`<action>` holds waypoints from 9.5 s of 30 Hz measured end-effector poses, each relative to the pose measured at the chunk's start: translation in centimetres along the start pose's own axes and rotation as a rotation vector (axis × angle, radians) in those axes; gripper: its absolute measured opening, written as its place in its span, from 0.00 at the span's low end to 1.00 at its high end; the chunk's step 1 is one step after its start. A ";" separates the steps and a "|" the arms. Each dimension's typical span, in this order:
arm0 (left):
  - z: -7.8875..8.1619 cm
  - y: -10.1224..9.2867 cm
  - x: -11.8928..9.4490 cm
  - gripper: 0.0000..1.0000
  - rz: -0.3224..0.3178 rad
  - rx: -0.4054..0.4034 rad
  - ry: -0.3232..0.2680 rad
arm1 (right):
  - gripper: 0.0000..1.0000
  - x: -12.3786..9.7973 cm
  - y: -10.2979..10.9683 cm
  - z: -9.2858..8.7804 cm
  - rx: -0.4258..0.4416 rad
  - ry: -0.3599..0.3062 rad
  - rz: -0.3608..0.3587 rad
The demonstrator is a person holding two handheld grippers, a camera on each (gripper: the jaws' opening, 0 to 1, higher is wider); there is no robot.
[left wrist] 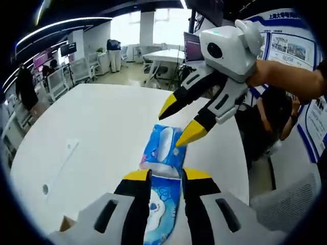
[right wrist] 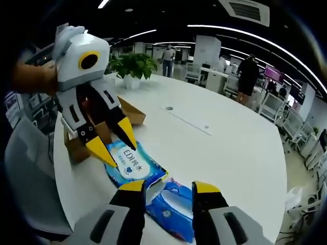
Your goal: Operate the shoe box by opening the lid, removing the specified soft item, and placing it in the target area until the item is outside and the box remains undamaged.
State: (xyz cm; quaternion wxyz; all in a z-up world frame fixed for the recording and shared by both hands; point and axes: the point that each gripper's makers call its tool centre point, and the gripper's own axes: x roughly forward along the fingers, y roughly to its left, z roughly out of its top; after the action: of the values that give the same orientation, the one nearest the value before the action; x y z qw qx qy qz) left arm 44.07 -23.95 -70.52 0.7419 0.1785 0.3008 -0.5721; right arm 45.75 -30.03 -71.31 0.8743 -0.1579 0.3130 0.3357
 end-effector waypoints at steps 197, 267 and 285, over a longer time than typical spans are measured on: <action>-26.4 -4.6 -29.3 0.92 0.632 -0.362 -0.174 | 0.13 2.7 17.9 13.1 -0.656 0.002 0.538; -27.5 -4.6 -28.5 0.94 0.619 -0.409 -0.126 | 0.13 4.8 -1.4 2.1 -0.651 0.274 0.319; -27.9 -4.4 -28.5 0.94 0.630 -0.422 -0.112 | 0.13 5.8 -4.2 -1.7 -0.655 0.388 0.306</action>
State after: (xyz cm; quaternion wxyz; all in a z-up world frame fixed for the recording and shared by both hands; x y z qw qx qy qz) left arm 28.38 12.96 -72.71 0.9171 0.0742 0.3013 -0.2504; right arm 51.26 -31.05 -76.12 0.6423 -0.4400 0.3687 0.5078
